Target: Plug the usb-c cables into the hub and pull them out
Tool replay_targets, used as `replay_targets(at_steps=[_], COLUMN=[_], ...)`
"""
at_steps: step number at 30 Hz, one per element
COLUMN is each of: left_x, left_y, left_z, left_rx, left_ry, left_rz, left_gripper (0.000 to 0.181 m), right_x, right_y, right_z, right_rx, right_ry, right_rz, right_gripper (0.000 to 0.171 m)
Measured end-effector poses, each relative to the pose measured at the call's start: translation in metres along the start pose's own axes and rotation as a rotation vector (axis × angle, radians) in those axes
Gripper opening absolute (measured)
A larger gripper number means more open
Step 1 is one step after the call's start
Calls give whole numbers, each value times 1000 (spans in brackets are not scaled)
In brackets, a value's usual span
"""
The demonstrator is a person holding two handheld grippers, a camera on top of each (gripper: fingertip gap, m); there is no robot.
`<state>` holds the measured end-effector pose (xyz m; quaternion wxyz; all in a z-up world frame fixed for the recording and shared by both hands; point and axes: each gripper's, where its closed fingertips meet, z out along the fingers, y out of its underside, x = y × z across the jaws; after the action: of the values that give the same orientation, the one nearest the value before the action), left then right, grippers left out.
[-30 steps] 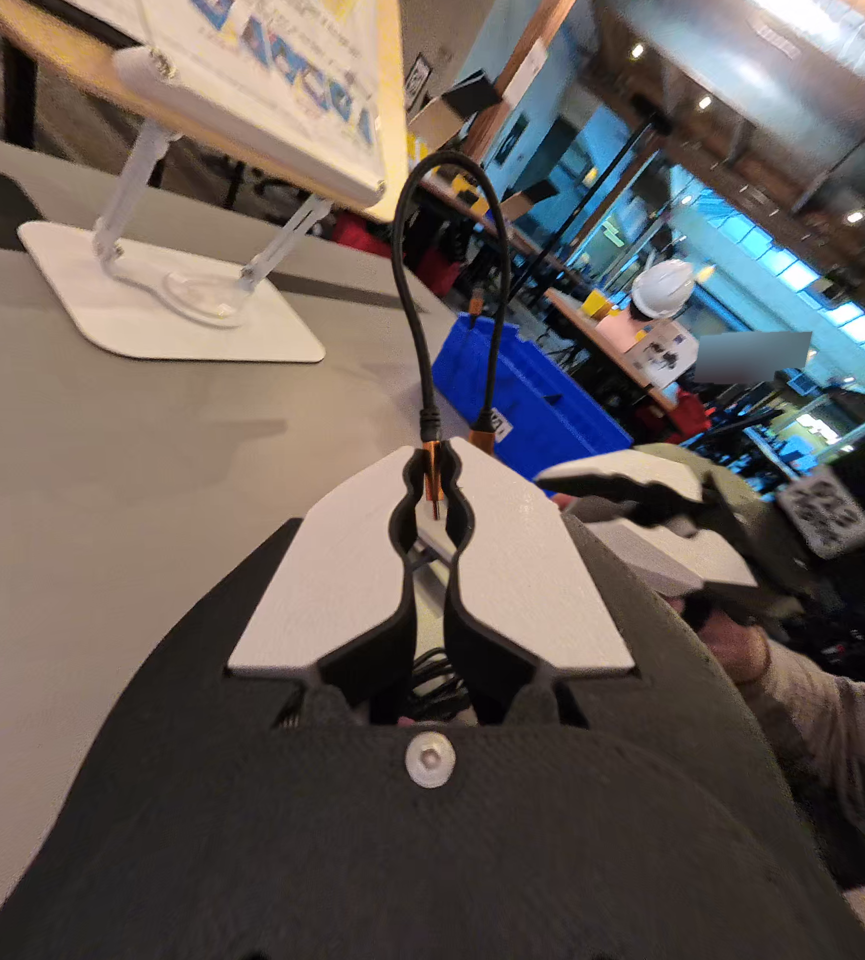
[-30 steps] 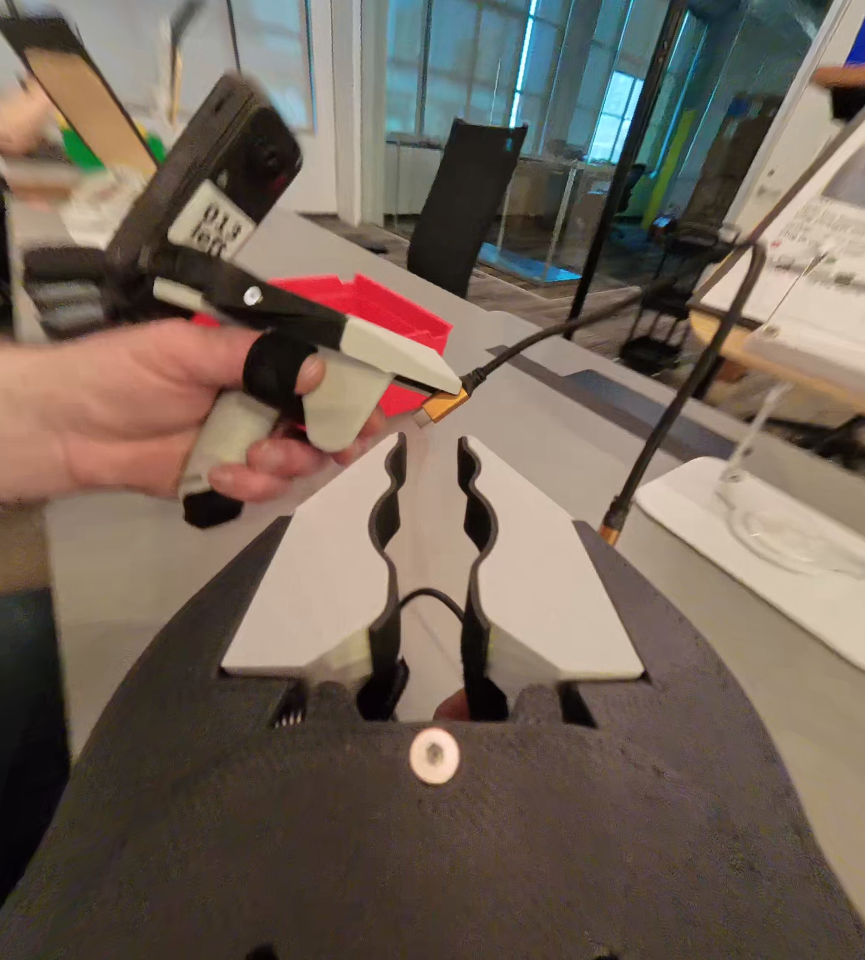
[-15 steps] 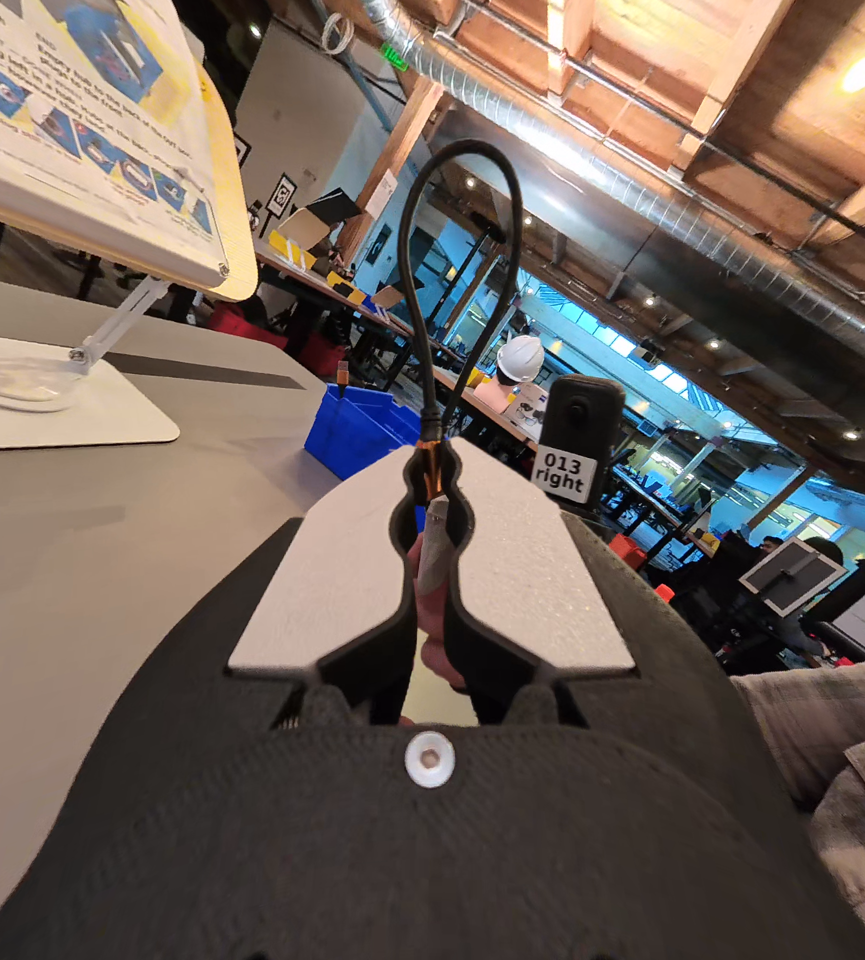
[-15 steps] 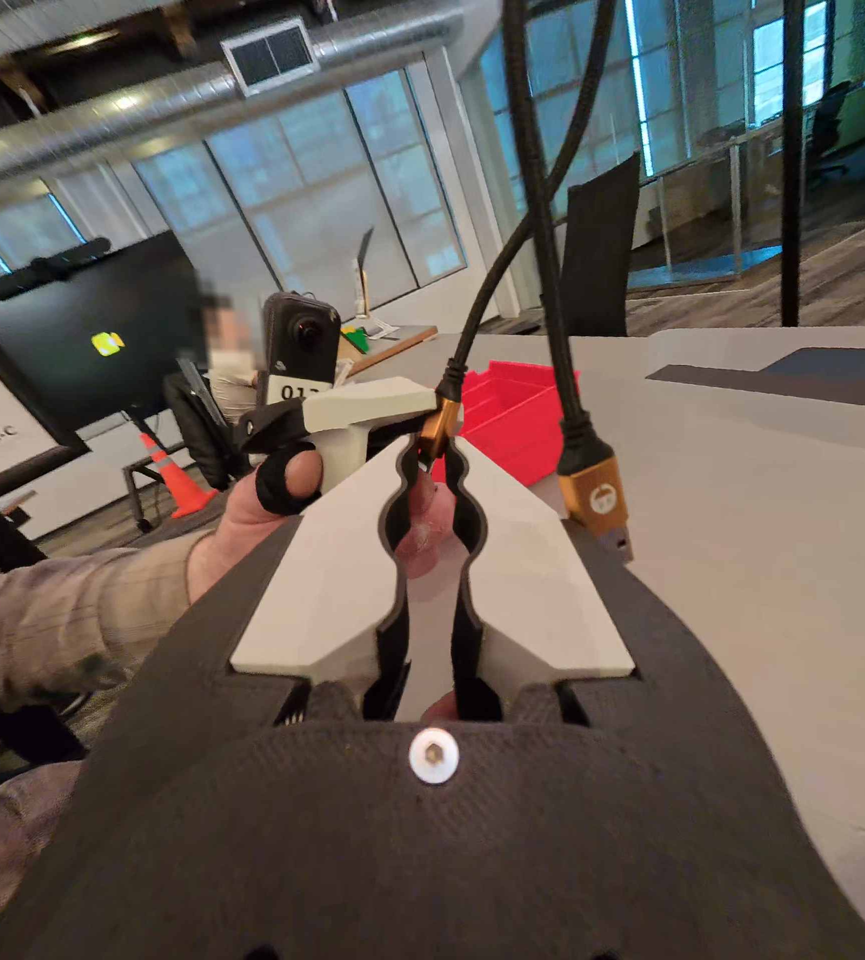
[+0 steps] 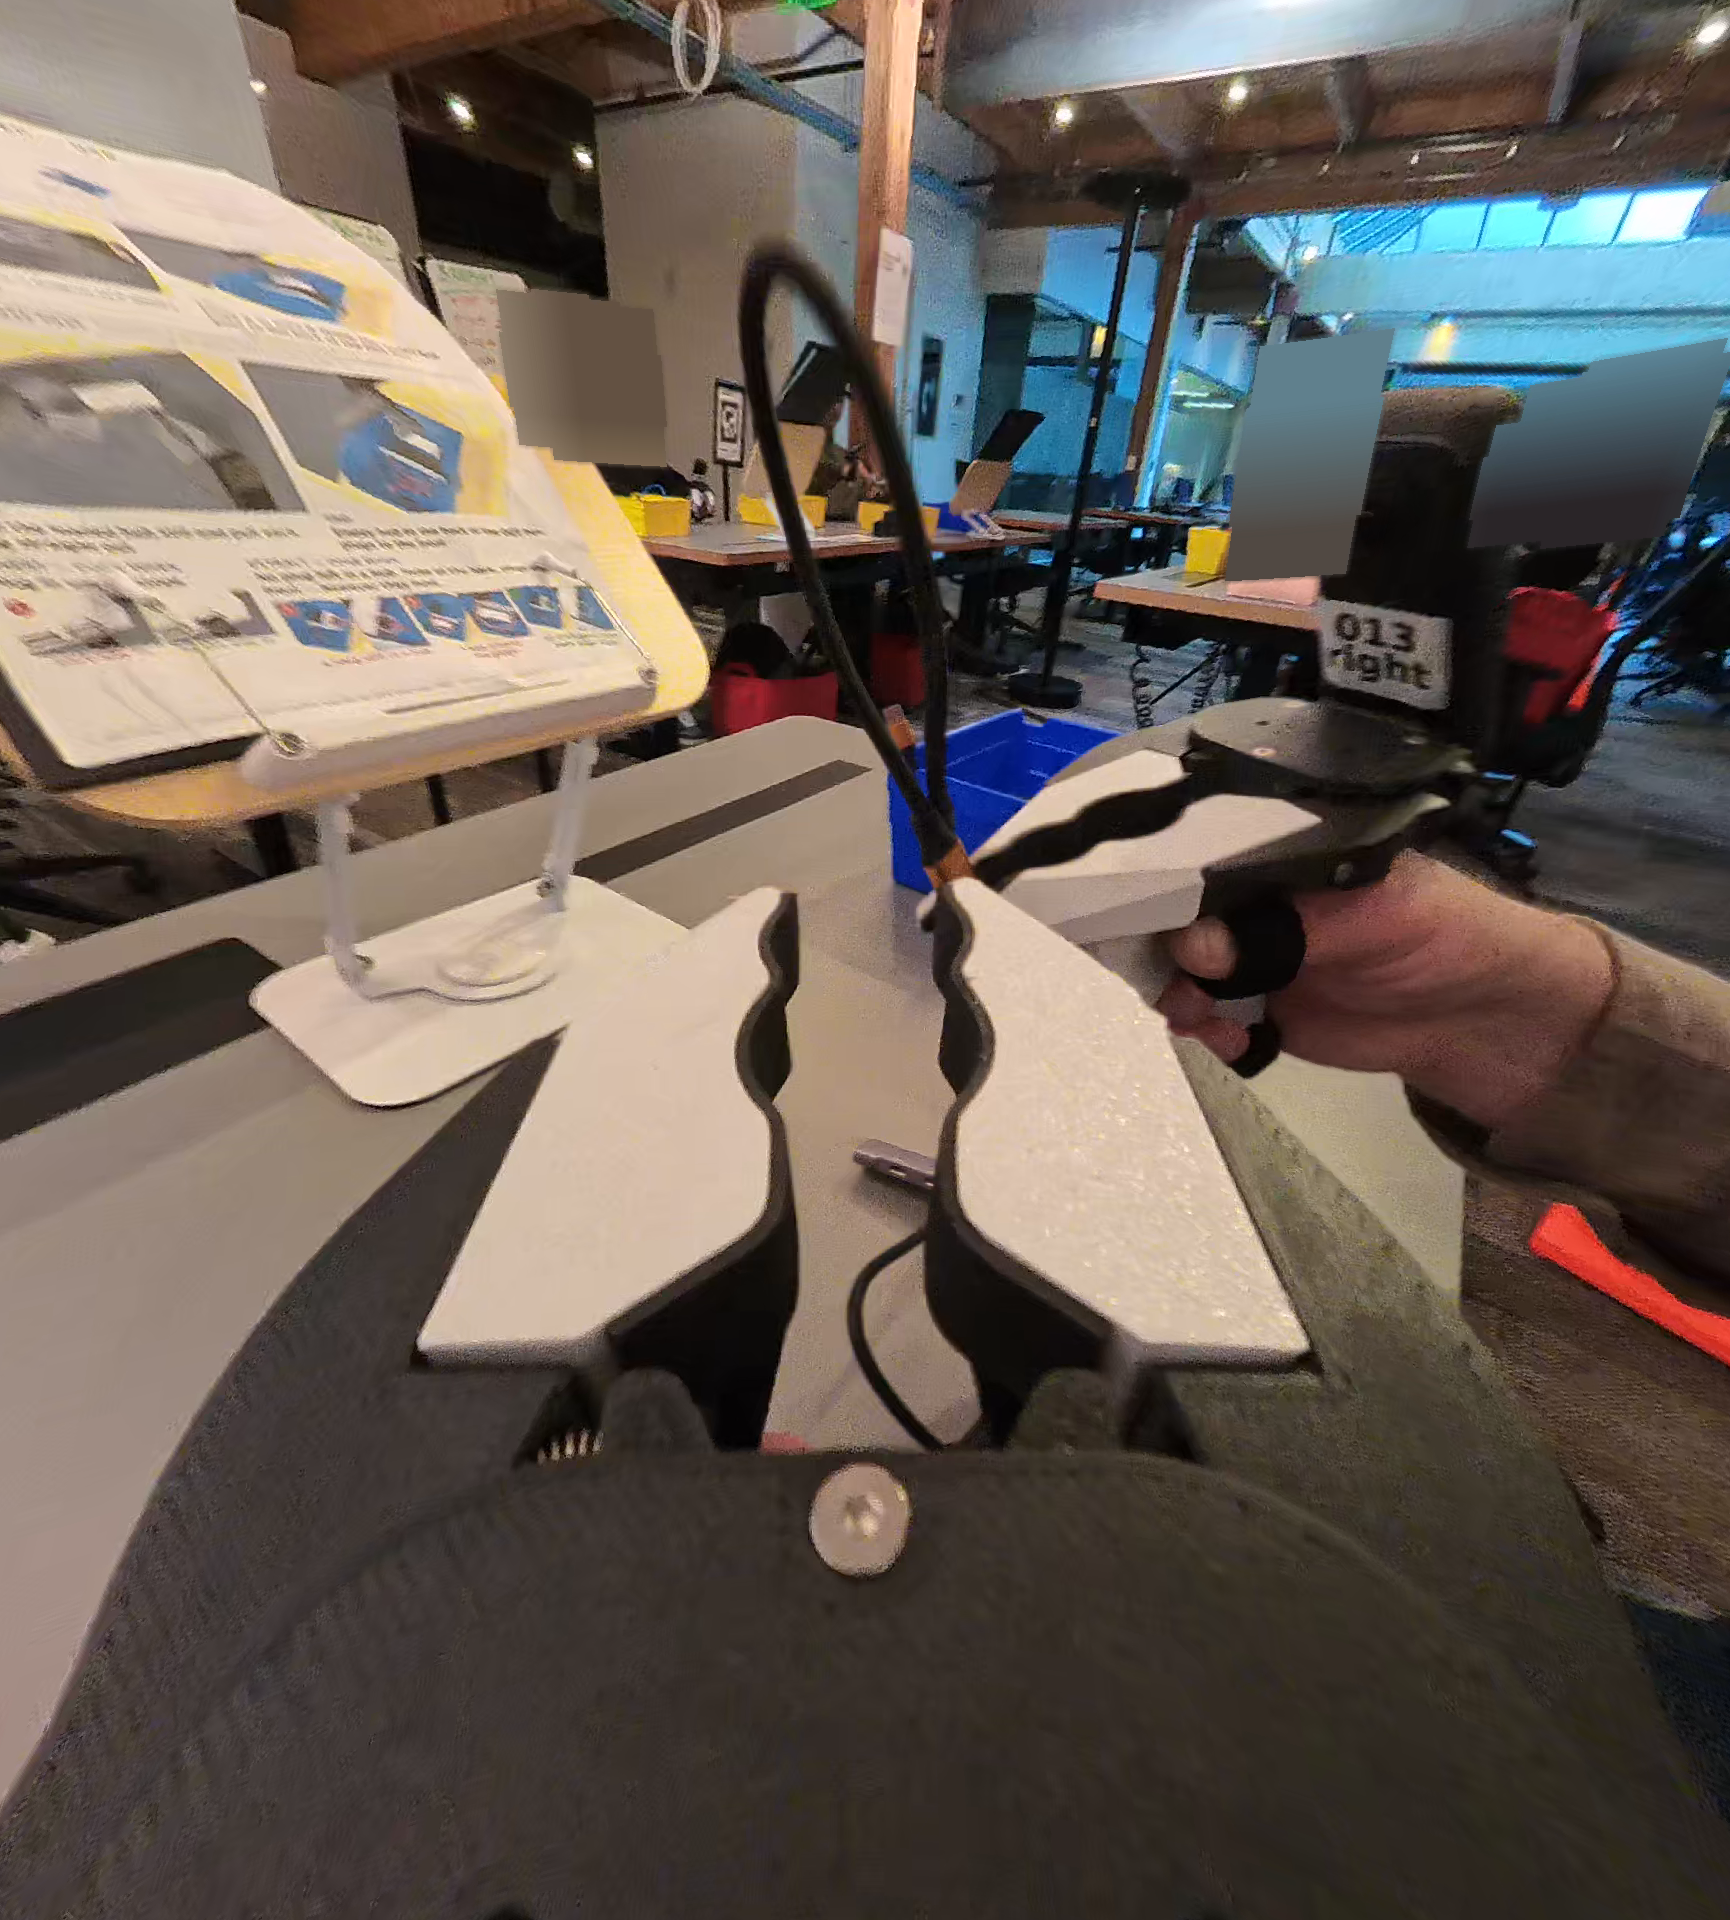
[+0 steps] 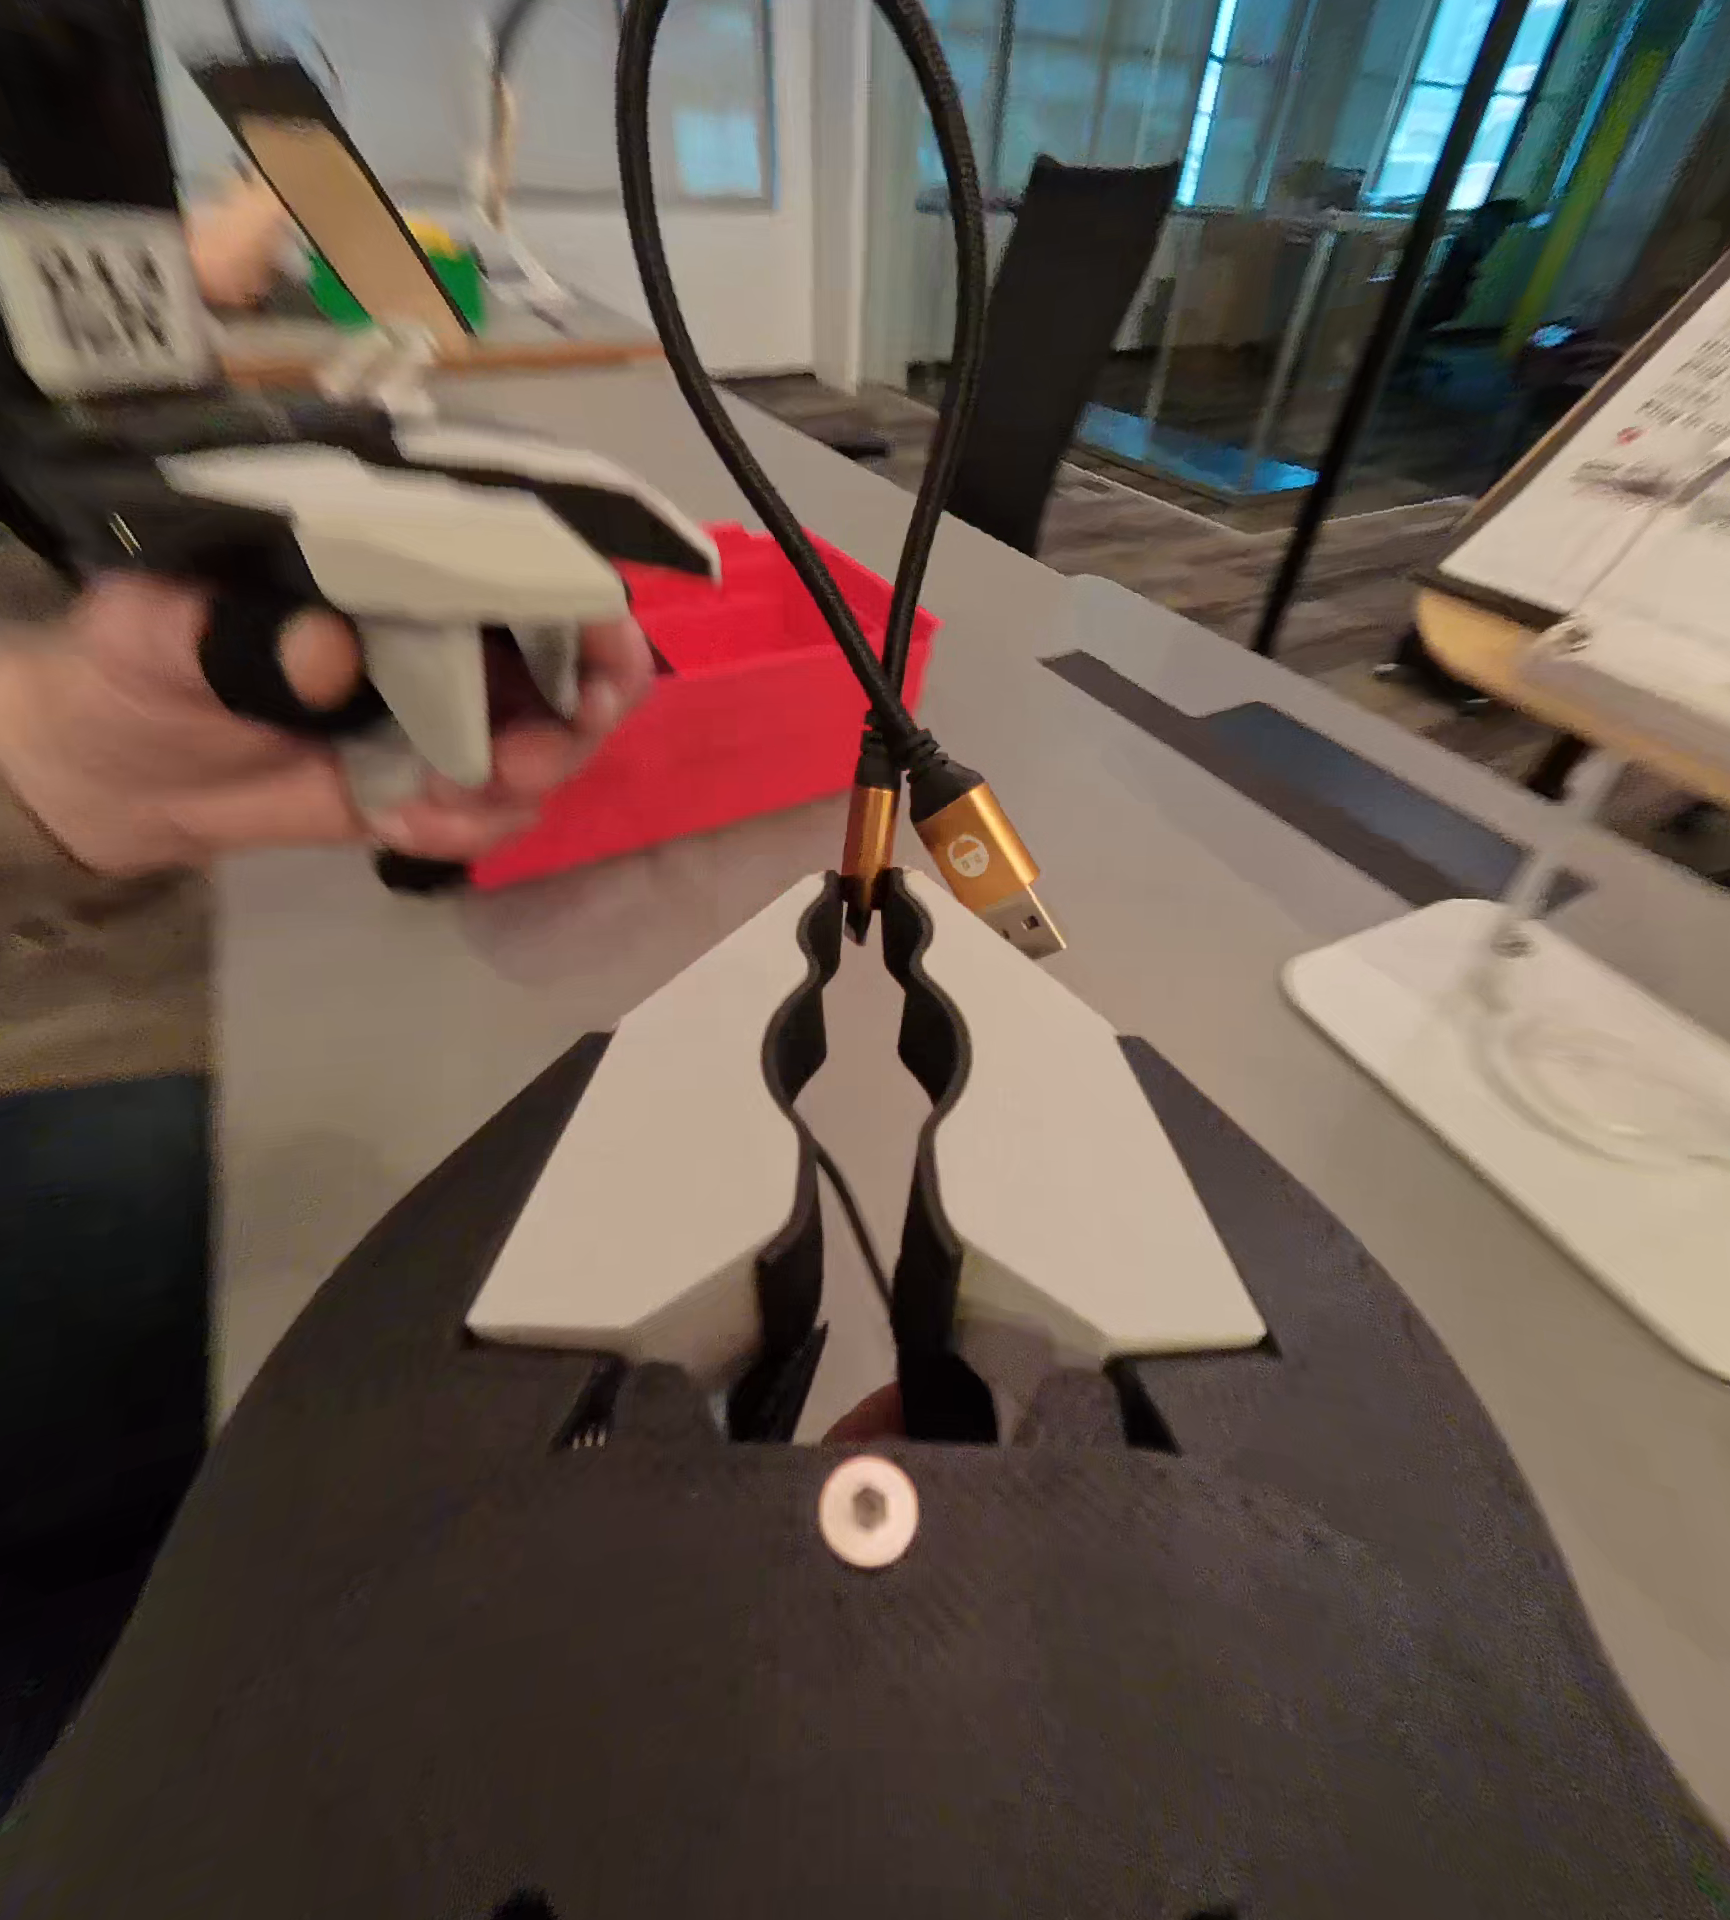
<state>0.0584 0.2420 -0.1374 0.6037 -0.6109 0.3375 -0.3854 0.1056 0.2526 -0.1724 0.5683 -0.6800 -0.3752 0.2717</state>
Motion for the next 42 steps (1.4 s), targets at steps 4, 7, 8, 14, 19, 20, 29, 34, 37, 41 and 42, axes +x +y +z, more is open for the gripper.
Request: replay_targets(at_steps=[4,7,8,14,19,20,29,34,37,41,42], left_x=[-4,21,31,69,56,54,45,35,26,21,19], left_y=[-12,-4,1,50,79,77,57,50,42,35,33], left_z=[-12,-18,-19,-13,-1,1,5,5,6,7,7], left_rx=[-26,-144,-189,-411,-475,-436,-376,-410,-431,-461,-469], left_ry=[13,135,169,213,25,-1,-90,-101,-155,-181,-194], left_rz=[34,122,157,519,847,873,1088,1125,1142,1161,1194], left_gripper=[18,7,8,16,21,22,26,25,25,27,29], right_x=[12,14,11,-16,-30,-32,-48,-55,-58,-61,-60], right_y=[13,27,30,37,41,41,56,61,69,72,72], right_z=[1,5,6,8,-4,-6,-9,-8,-7,-6,-6], right_rx=[-126,-218,-228,-201,-173,-170,-233,-264,-304,-317,-320], right_ry=[142,167,137,-186,-375,-402,-516,-534,-530,-529,-524], right_rz=[-250,-347,-323,46,230,249,276,259,233,222,221], right_gripper=[4,4,3,3,3,3,3,3,3,3,3])
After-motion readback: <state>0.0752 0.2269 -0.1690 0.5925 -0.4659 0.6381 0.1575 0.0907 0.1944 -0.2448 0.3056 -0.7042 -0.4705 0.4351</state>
